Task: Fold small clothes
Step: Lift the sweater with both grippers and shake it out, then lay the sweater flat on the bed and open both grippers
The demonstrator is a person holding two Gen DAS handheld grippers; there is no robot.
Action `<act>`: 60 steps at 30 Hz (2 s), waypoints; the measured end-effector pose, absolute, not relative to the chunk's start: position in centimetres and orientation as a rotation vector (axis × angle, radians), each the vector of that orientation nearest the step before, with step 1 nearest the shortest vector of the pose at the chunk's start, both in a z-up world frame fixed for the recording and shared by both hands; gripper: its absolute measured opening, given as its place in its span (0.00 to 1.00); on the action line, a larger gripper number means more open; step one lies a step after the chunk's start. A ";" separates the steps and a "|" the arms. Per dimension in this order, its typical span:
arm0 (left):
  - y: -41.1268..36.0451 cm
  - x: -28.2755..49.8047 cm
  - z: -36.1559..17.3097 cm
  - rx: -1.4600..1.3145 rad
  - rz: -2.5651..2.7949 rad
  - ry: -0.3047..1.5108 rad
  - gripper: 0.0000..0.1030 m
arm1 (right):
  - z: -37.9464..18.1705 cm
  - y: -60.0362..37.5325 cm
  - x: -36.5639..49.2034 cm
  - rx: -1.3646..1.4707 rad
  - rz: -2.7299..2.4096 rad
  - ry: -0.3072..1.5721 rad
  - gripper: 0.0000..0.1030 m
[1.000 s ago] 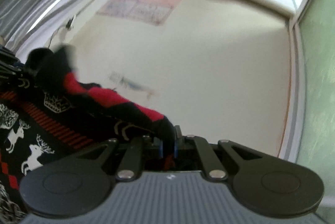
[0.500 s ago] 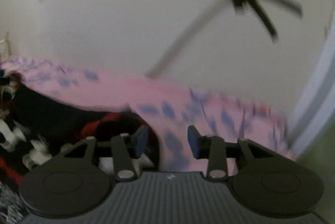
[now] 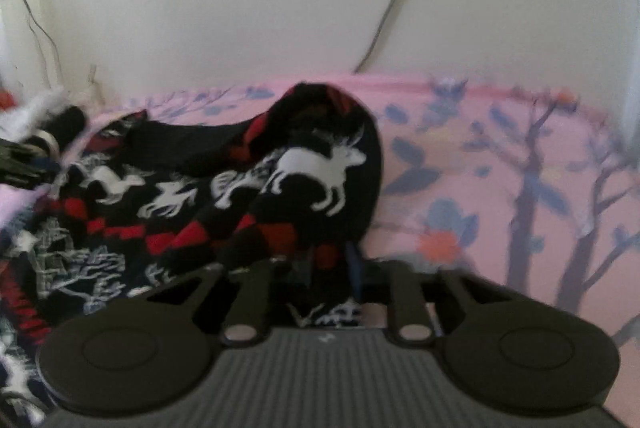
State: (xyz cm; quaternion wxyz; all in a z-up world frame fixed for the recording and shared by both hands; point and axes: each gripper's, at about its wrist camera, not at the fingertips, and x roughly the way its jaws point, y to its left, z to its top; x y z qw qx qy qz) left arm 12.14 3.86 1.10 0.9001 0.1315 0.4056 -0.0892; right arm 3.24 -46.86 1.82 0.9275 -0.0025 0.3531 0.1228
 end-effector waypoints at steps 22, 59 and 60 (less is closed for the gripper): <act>3.6 10.7 7.4 0.155 -0.196 0.715 0.06 | 0.1 -31.6 15.5 -0.003 0.620 0.933 0.07; 0.6 2.7 2.7 -0.026 -0.438 0.725 0.18 | -0.1 -51.0 -3.5 -0.009 0.130 0.668 0.00; 0.7 2.5 2.7 -0.029 -0.438 0.724 0.18 | 0.5 -51.7 -3.2 -0.060 0.082 0.638 0.00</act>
